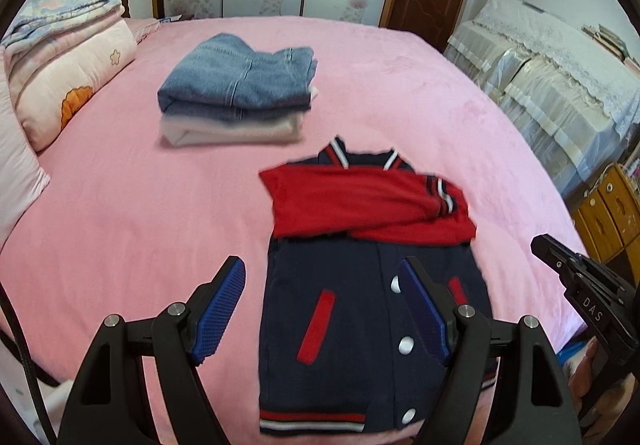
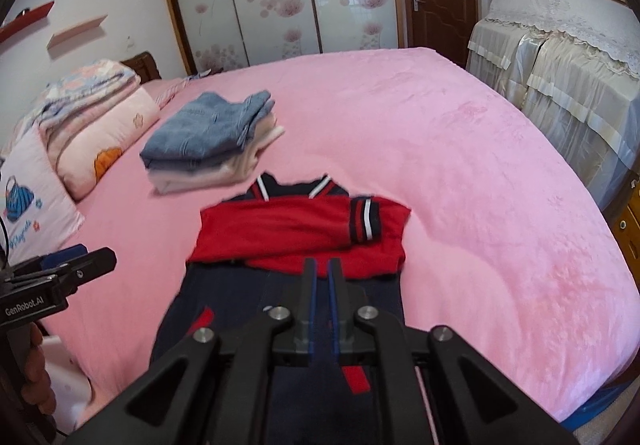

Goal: Fold large clothes
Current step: 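Move both tools to the striped hem and grasp it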

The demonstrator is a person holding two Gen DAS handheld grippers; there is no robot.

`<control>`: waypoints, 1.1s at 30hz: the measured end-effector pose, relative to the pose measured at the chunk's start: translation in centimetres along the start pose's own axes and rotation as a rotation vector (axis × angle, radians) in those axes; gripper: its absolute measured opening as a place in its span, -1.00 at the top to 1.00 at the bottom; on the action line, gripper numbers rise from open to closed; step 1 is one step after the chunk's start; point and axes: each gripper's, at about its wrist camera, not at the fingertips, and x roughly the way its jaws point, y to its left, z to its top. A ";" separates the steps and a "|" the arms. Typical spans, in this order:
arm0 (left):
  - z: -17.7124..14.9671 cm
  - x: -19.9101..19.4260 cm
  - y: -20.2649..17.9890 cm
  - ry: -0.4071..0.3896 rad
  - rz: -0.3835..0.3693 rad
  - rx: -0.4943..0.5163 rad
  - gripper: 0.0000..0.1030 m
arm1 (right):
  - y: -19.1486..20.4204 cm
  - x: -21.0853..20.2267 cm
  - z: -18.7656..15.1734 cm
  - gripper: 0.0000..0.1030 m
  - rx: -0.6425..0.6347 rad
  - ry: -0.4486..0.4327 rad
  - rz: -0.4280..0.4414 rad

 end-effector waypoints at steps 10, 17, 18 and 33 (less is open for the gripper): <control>-7.6 4.2 3.8 0.155 0.017 -0.028 -0.51 | -2.0 0.6 -6.7 0.52 -0.007 0.137 -0.019; -12.1 6.6 6.4 0.244 -0.036 -0.086 -0.51 | -5.0 1.9 -11.2 0.52 0.043 0.237 -0.024; -12.5 6.7 6.4 0.250 -0.040 -0.086 -0.51 | -5.5 2.2 -11.8 0.52 0.052 0.258 -0.023; -15.5 8.7 7.9 0.258 -0.133 -0.116 -0.53 | -8.0 4.7 -16.4 0.40 0.134 0.397 0.170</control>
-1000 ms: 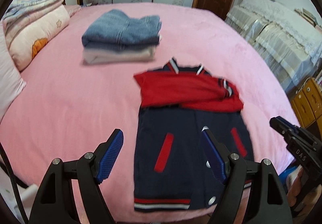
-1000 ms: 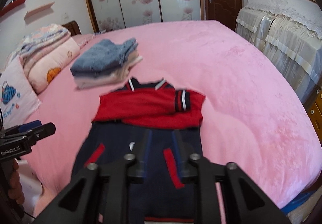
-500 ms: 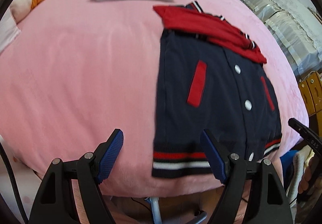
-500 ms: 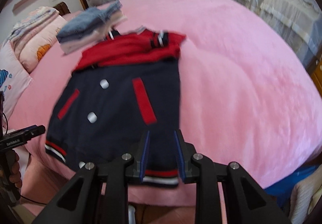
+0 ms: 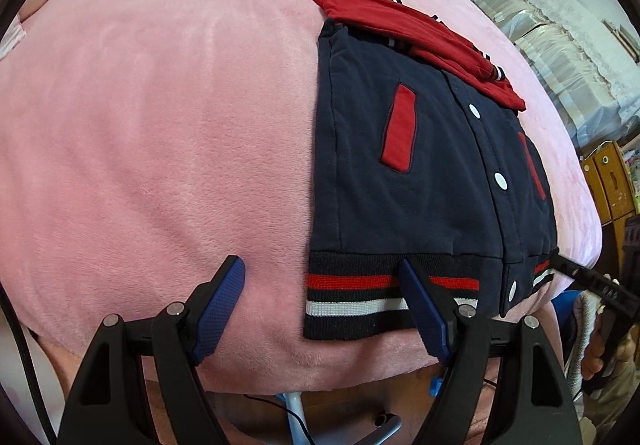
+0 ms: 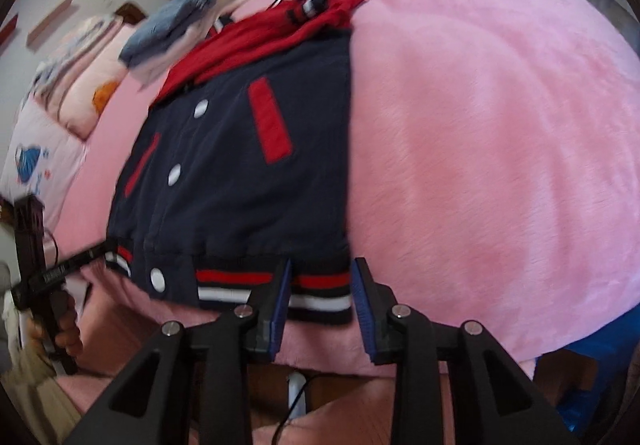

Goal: Fold large clothes
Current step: 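Move both tools to the striped hem and grasp it, then lift the hem with both tools and fold it toward the collar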

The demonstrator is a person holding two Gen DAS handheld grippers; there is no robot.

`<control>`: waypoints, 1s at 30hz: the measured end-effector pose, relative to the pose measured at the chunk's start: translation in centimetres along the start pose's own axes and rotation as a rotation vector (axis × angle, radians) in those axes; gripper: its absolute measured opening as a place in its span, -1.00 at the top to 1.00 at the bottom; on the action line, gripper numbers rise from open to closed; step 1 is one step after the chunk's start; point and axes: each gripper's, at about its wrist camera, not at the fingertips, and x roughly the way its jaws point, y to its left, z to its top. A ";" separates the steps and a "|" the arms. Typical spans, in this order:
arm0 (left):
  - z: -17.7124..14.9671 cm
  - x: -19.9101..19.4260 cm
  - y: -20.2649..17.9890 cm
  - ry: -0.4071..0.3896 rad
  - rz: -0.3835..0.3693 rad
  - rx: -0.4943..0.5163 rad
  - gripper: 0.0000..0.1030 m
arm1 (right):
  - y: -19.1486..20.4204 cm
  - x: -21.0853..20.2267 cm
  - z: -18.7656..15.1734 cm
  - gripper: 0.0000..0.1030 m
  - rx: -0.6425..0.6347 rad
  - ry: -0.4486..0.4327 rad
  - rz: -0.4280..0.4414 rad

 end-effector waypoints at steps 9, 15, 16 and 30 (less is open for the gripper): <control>-0.4 0.6 -0.2 -0.005 -0.012 0.045 -0.62 | 0.1 1.6 -0.9 0.37 -0.053 0.031 -0.005; -0.8 0.6 -1.2 0.010 -0.024 0.069 -0.62 | 0.8 1.8 -1.3 0.39 -0.105 0.016 -0.038; -0.9 0.7 -1.4 0.015 -0.028 0.076 -0.62 | 0.8 1.8 -1.3 0.42 -0.108 0.014 -0.039; -0.5 1.0 -1.8 0.090 -0.113 0.052 0.33 | 1.5 1.2 -0.6 0.80 -0.109 0.009 -0.018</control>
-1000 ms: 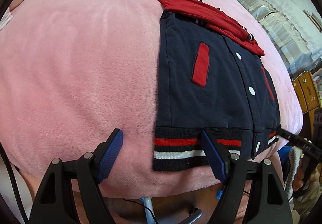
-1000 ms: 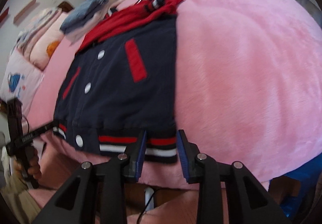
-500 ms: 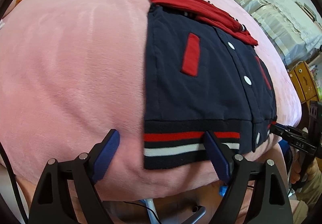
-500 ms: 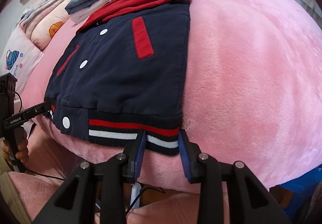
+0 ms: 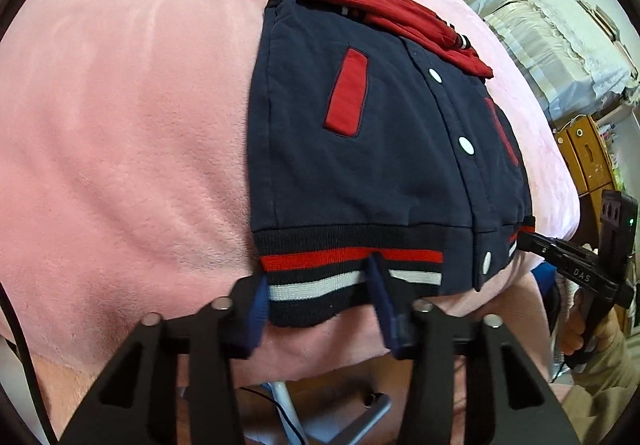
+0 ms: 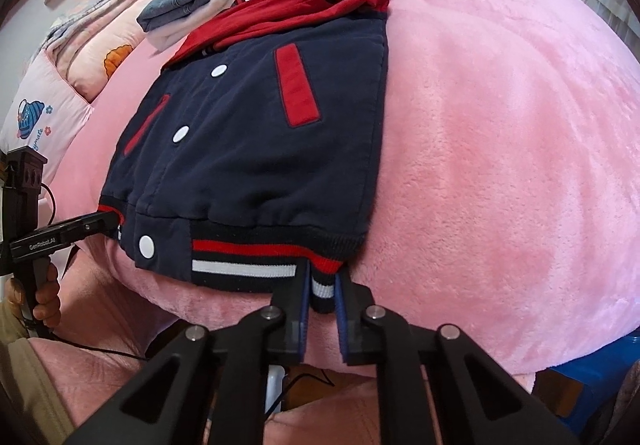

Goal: Fold large clothes
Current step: 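Lift the hem with both tools and fold it toward the collar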

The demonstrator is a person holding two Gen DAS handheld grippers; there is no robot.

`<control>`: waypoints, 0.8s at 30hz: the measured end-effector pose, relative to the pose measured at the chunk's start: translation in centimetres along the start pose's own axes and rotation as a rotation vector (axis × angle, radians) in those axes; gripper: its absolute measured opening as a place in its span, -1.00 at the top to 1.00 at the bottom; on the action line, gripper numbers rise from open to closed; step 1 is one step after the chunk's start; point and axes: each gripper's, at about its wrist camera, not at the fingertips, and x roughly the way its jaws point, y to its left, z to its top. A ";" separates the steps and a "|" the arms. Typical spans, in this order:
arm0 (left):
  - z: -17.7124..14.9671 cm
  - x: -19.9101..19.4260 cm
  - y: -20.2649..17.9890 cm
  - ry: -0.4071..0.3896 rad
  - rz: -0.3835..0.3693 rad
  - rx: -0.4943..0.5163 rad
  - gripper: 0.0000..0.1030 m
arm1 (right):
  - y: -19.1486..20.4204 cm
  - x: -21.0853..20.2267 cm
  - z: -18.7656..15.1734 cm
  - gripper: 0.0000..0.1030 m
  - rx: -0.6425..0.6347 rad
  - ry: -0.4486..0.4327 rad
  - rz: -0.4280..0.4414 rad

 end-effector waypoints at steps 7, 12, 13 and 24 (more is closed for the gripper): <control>2.2 -0.7 0.2 0.065 -0.162 -0.147 0.81 | -0.4 -2.3 1.2 0.81 0.043 -0.054 0.034; 5.8 -2.4 0.3 0.006 -0.316 -0.281 0.81 | -0.5 -5.4 4.7 0.81 0.087 -0.162 0.107; 6.8 -2.7 0.4 -0.012 -0.334 -0.299 0.81 | -0.5 -5.8 5.6 0.81 0.091 -0.181 0.116; 20.9 -1.4 1.4 -0.161 -0.230 -0.335 0.21 | -3.9 -5.0 20.0 0.81 0.251 -0.325 0.179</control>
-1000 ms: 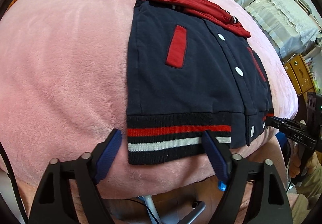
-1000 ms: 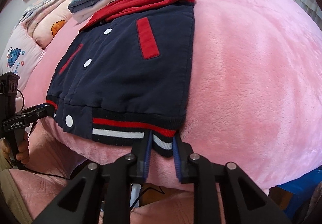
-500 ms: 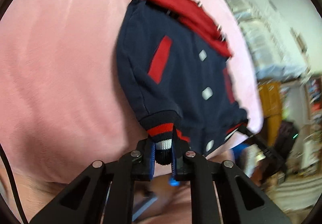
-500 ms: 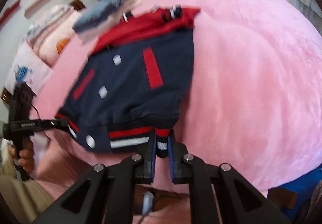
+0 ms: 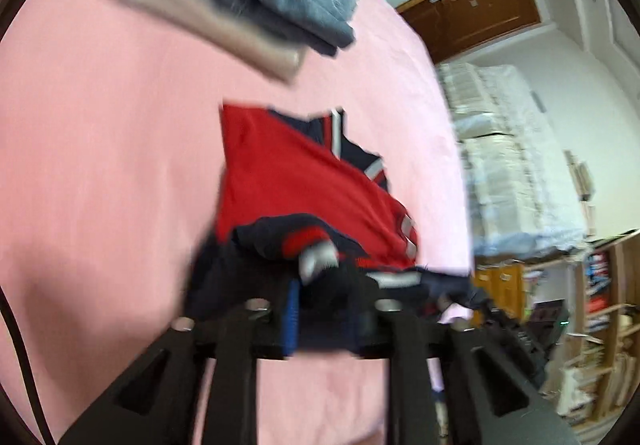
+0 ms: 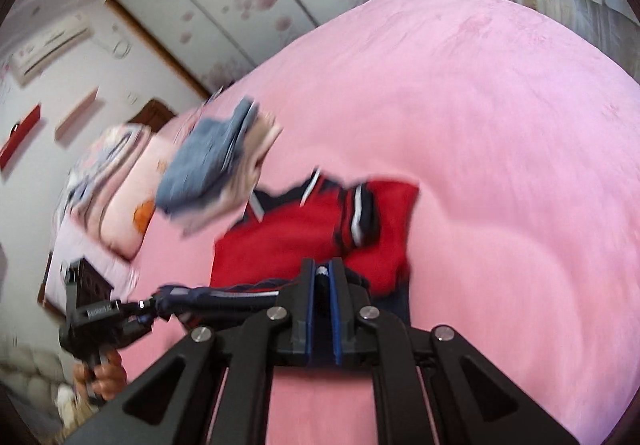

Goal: Fold large clothes
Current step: 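Lift the hem with both tools and fold it toward the collar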

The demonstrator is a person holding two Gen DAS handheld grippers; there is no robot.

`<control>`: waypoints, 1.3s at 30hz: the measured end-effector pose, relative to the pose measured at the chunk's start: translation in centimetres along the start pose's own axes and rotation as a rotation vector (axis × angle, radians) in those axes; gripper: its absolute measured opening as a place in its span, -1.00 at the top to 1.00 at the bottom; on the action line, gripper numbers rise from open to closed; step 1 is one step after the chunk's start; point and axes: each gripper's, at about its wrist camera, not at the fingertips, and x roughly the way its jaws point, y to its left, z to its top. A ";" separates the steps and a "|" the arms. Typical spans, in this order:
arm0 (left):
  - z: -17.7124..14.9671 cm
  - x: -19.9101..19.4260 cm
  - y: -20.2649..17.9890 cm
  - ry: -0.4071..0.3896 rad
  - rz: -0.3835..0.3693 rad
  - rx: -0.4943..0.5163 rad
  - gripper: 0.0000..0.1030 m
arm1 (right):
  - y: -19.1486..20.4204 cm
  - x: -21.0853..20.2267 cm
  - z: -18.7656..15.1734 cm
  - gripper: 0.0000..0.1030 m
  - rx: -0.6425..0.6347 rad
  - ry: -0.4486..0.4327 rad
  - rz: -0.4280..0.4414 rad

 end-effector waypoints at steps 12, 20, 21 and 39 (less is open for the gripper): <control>3.2 4.4 2.3 0.003 0.164 0.092 -0.53 | -1.4 6.9 1.4 0.41 -0.123 0.047 -0.187; 3.5 6.6 2.1 0.056 0.171 0.211 0.02 | -2.8 9.2 2.1 0.30 -0.078 0.132 -0.133; 3.5 6.6 1.9 0.059 0.175 0.217 0.03 | -3.0 9.6 2.3 0.24 -0.054 0.156 -0.104; 3.3 3.6 -0.5 0.042 0.236 0.237 0.79 | 0.2 8.0 2.1 0.72 -0.194 0.136 -0.105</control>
